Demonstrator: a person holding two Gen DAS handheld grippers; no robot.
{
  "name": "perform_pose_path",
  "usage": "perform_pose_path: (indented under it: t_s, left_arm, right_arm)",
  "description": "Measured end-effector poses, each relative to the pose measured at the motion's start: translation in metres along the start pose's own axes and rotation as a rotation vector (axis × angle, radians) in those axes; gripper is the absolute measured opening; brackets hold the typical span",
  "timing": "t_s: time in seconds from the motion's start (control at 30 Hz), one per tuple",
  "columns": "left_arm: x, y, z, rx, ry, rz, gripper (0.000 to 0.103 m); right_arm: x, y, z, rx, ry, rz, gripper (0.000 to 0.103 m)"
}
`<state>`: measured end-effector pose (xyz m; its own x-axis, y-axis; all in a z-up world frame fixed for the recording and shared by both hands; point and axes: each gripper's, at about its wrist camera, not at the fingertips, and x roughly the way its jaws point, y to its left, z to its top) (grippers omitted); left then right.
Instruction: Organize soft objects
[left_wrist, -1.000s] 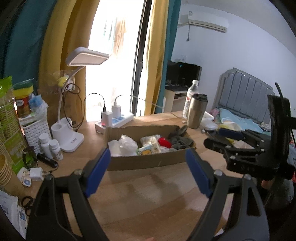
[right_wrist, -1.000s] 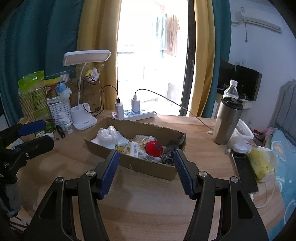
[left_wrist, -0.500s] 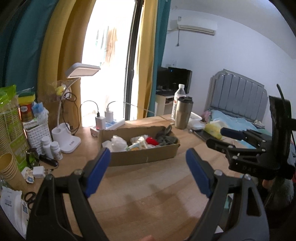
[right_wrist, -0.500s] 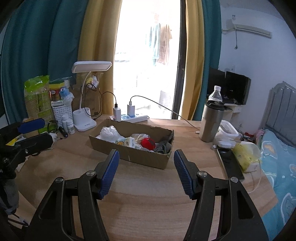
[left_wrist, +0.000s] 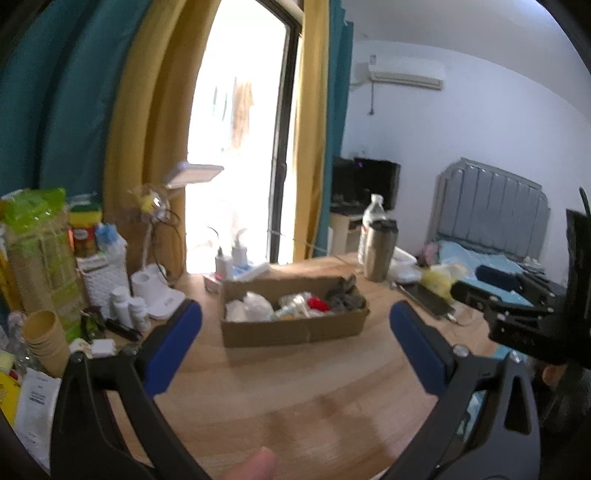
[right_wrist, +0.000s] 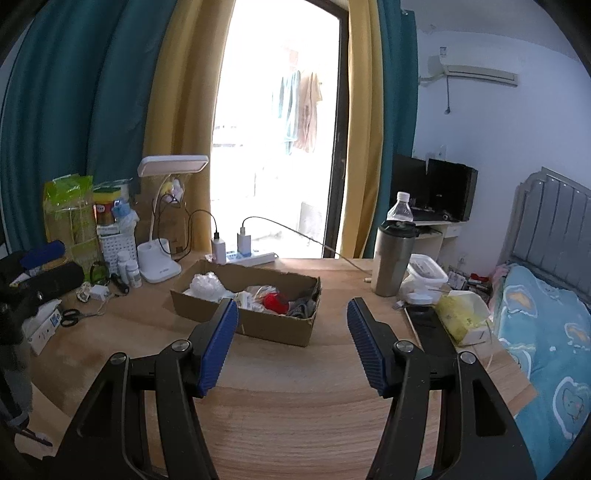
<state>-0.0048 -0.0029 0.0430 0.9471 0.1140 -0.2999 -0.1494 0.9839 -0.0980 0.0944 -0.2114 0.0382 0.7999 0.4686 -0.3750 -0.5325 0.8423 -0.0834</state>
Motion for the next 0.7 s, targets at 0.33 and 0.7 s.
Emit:
perform_pose_path:
  t_s: [0.33,0.7]
  left_arm:
    - [-0.008,-0.005,0.004,0.034,-0.041,0.028,0.103]
    - [-0.012,-0.006,0.009,0.030,-0.056,0.028,0.103]
  right_arm:
    - [-0.006,-0.002,0.003,0.007,-0.015,-0.009,0.065]
    - [-0.010,-0.005,0.006,0.014,-0.033,-0.017,0.066]
